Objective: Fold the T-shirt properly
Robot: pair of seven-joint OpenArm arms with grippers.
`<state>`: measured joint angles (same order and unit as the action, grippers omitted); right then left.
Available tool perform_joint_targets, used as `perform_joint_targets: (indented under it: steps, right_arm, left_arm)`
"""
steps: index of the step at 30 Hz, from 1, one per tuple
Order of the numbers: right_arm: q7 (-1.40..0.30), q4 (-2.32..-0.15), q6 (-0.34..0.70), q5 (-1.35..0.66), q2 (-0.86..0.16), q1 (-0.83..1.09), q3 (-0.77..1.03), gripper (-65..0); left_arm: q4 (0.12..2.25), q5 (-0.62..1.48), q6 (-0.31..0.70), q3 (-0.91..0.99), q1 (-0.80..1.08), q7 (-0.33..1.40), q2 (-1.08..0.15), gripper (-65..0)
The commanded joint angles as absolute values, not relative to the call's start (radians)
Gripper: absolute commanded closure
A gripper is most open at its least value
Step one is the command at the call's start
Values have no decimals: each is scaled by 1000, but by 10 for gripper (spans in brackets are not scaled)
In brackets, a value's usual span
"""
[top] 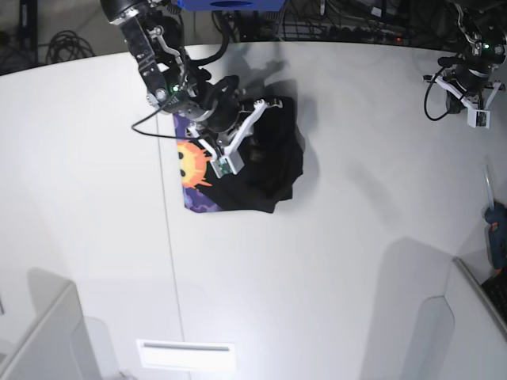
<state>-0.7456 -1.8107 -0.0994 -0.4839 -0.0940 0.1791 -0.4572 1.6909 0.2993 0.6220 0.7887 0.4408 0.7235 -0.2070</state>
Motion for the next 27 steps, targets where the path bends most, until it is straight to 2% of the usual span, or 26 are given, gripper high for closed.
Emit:
perform_joint_targets:
  steps: [1, 4, 11, 16, 19, 23, 27]
  right_arm:
    - [-727, -1821, -116, -490, -93, 157, -483, 0]
    - [-727, -1797, -147, -492, -93, 119, -539, 0]
    - [-727, -1716, -147, -492, -53, 50, -587, 0]
    - [-727, -1782, -147, -490, -64, 56, -610, 0]
    - [-725, -1840, -147, -490, -88, 79, -559, 0]
    - [-727, -1893, -147, -490, -97, 124, -432, 0]
    - [-728, -1900, -140, -492, -114, 163, -326, 0]
  left_arm:
    - [1705, 311, 622, 796, 446, 708, -226, 0]
    - [1705, 311, 622, 796, 446, 708, -226, 0]
    - [1705, 311, 622, 796, 446, 708, -228, 0]
    - [1710, 312, 624, 788, 452, 708, -225, 0]
    - [1744, 321, 624, 762, 473, 708, -220, 0]
    - [1827, 472, 624, 707, 526, 708, -220, 0]
    - [1888, 743, 622, 671, 550, 765, -228, 0]
